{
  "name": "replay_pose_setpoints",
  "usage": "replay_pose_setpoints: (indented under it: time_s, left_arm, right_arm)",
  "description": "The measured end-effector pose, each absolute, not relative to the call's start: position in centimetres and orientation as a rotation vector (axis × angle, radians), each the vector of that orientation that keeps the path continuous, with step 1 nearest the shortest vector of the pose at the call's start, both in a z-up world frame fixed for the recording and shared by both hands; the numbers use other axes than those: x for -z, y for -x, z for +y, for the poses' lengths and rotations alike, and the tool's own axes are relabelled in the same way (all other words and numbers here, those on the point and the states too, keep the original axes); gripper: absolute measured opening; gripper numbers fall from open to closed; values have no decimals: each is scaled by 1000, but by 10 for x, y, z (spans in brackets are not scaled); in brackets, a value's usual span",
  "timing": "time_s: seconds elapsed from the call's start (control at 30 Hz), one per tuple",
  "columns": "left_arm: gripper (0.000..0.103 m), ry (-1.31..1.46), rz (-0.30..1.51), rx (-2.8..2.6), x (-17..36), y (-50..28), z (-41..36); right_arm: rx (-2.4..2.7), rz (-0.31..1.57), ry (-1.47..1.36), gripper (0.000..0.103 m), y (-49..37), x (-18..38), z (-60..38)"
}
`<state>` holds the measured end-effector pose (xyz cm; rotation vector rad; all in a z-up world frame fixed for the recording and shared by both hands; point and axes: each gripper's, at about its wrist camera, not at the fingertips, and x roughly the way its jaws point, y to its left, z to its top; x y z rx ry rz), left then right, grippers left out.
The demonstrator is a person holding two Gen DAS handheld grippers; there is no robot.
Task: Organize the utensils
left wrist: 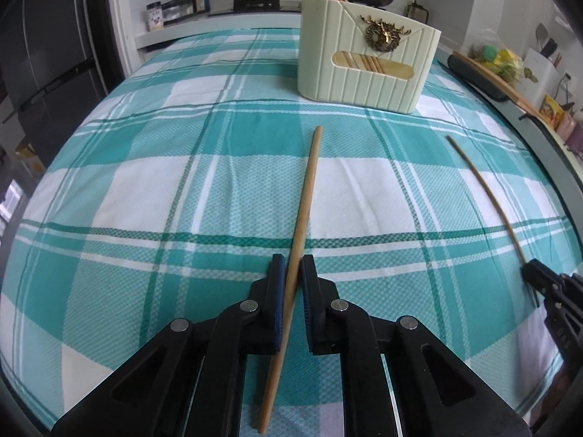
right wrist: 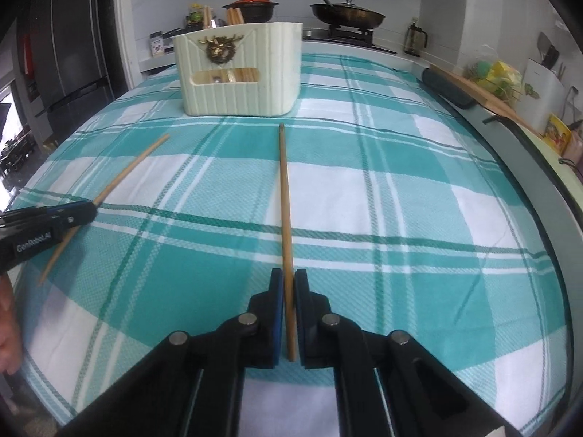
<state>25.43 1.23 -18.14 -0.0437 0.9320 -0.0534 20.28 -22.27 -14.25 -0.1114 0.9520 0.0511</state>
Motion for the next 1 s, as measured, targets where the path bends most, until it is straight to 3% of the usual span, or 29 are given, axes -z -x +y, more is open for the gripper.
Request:
replay_pose_setpoints:
  time_s: [0.07,0.1,0.17,0.2,0.23,0.33,0.7,1.0]
  left_arm:
    - [13,47,927,63,182,-250,17]
    - [22,48,924,76,182,-249,19]
    - [50,49,921,114,182,-246,18]
    - [71,44,921,118,181,-246,17]
    - [80,38,919,112,182,-245,16]
    - [81,21,934,117,185,-248,13]
    - [101,-51,971,105,192,-251,5]
    - [102,-56,969,104,193,-252,4]
  right_arm:
    - [4,955,110,6,-191,141,-237]
    - [23,956,109,6,-185,140,-244]
    - [32,956,95,6,-176,138,-254]
    - [33,952,80,9,-173,136,-258]
    - [36,947,68,11,-171,135,-261]
    - [32,924,54,44,-169,131,-266]
    - [-59,973,112,46,-208,142,-253]
    - [-68,950,100,50,-207,145,-255]
